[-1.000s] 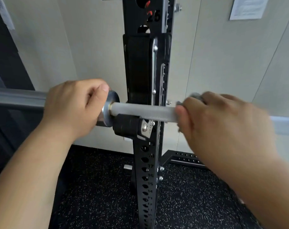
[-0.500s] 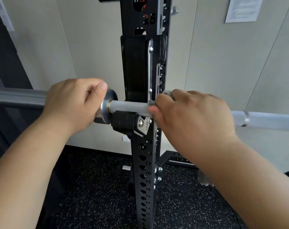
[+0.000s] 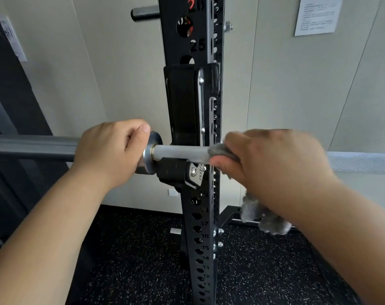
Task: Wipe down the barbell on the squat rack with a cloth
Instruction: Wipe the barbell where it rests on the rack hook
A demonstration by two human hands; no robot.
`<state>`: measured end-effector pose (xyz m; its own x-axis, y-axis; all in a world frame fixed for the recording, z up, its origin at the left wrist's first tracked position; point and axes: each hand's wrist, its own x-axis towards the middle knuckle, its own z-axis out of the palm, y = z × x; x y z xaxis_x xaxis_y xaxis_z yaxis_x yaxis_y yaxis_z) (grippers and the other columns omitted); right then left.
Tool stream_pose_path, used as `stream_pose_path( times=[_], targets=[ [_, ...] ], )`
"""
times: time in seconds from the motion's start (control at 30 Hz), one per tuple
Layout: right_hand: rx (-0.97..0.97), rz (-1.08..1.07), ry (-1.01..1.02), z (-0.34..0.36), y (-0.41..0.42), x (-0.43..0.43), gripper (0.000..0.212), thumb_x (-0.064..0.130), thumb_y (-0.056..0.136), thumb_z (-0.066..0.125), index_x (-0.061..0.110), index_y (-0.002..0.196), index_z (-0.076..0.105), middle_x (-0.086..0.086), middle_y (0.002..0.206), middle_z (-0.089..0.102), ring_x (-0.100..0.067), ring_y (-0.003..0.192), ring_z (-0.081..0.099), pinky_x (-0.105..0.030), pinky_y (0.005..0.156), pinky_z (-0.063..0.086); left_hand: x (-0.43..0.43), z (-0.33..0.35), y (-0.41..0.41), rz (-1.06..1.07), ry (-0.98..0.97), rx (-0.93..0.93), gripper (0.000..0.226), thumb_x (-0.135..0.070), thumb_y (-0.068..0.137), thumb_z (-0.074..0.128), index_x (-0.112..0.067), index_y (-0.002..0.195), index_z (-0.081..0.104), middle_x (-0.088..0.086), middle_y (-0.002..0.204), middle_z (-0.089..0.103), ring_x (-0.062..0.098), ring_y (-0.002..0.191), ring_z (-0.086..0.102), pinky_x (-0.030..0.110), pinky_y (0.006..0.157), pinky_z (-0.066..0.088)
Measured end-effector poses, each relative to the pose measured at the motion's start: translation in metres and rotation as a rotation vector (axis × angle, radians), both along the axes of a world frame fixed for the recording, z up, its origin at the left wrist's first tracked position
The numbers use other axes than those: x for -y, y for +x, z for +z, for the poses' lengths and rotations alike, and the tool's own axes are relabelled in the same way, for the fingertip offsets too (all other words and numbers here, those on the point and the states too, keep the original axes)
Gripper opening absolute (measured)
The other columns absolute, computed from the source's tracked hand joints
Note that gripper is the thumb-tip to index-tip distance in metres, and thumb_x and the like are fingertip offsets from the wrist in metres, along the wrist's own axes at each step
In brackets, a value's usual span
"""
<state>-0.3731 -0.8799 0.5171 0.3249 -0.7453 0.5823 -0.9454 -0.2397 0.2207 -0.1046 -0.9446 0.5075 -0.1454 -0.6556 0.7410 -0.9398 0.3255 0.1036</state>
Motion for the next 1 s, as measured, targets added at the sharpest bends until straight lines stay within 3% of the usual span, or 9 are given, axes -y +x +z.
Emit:
stream_pose_path(
  times=[0.07,0.2,0.27,0.37,0.47,0.67,0.77,0.87,1.0],
  targets=[
    [-0.006,-0.025,-0.039,-0.001,-0.008,-0.004,0.064,0.081,0.088,0.006,0.031,0.09,0.046,0.01,0.071,0.052,-0.01,0.058,0.052,-0.024,0.052,0.045,0.001,-0.001,0.001,-0.003,-0.005,-0.001,0.062,-0.055,0.092,0.017,-0.02,0.089,0.068,0.002,0.065,0.063,0.04,0.073,0.057,0.044,0.064,0.048],
    [-0.021,0.025,-0.085,-0.014,-0.001,0.008,0.054,0.07,0.096,0.034,0.026,0.081,0.061,0.008,0.066,0.054,-0.02,0.054,0.055,-0.026,0.053,0.031,0.002,-0.002,0.002,0.005,-0.024,-0.016,0.06,-0.053,0.093,0.019,-0.02,0.087,0.068,0.001,0.062,0.061,0.039,0.069,0.057,0.043,0.061,0.048],
    [-0.063,0.061,-0.091,-0.008,-0.004,0.01,0.052,0.072,0.094,0.035,0.027,0.084,0.059,0.01,0.069,0.053,-0.016,0.055,0.051,-0.025,0.052,0.027,0.001,-0.001,0.0,-0.002,-0.024,-0.026,0.058,-0.052,0.093,0.02,-0.021,0.088,0.068,0.0,0.062,0.061,0.04,0.069,0.057,0.043,0.061,0.048],
    [-0.051,0.009,0.108,0.01,-0.017,-0.001,0.061,0.085,0.084,0.014,0.032,0.088,0.044,0.011,0.073,0.053,-0.005,0.059,0.046,-0.026,0.049,0.035,-0.001,-0.001,-0.001,-0.003,-0.026,-0.025,0.055,-0.051,0.093,0.021,-0.023,0.089,0.069,0.0,0.063,0.061,0.04,0.069,0.057,0.042,0.061,0.048],
    [-0.079,0.003,0.184,0.022,-0.026,-0.001,0.07,0.09,0.073,0.005,0.035,0.085,0.046,0.012,0.068,0.053,-0.001,0.06,0.048,-0.026,0.052,0.041,-0.003,-0.002,-0.002,-0.002,-0.038,-0.035,0.053,-0.05,0.093,0.023,-0.024,0.089,0.069,-0.001,0.061,0.059,0.04,0.067,0.057,0.04,0.06,0.046],
    [-0.03,0.134,0.422,0.04,-0.018,0.019,0.056,0.083,0.084,0.037,0.031,0.083,0.057,0.01,0.072,0.06,-0.002,0.065,0.056,-0.026,0.058,0.045,-0.005,-0.003,-0.003,0.006,-0.029,-0.049,0.052,-0.05,0.095,0.024,-0.025,0.091,0.069,-0.001,0.06,0.057,0.038,0.066,0.057,0.038,0.059,0.043],
    [-0.042,0.124,0.549,0.048,-0.014,0.019,0.05,0.078,0.088,0.042,0.03,0.085,0.056,0.008,0.077,0.062,-0.005,0.067,0.057,-0.028,0.062,0.048,-0.011,-0.001,-0.003,-0.031,0.018,-0.057,0.051,-0.051,0.095,0.024,-0.029,0.096,0.07,-0.006,0.081,0.067,0.032,0.083,0.062,0.038,0.068,0.046],
    [-0.182,0.11,0.195,0.021,-0.013,0.016,0.047,0.074,0.091,0.044,0.028,0.085,0.048,0.008,0.069,0.053,-0.013,0.055,0.051,-0.031,0.051,0.047,-0.021,0.007,-0.01,-0.132,0.026,-0.13,0.044,-0.052,0.093,0.034,-0.034,0.107,0.073,-0.015,0.122,0.062,0.014,0.116,0.055,0.034,0.091,0.043],
    [-0.203,0.157,-0.117,-0.007,-0.021,0.018,0.042,0.055,0.09,0.06,0.014,0.081,0.056,-0.001,0.059,0.047,-0.022,0.037,0.039,-0.023,0.043,0.026,-0.024,0.012,-0.028,-0.094,0.099,-0.048,0.047,-0.053,0.095,0.031,-0.026,0.089,0.069,-0.008,0.087,0.067,0.014,0.081,0.058,0.038,0.07,0.049]
  ],
)
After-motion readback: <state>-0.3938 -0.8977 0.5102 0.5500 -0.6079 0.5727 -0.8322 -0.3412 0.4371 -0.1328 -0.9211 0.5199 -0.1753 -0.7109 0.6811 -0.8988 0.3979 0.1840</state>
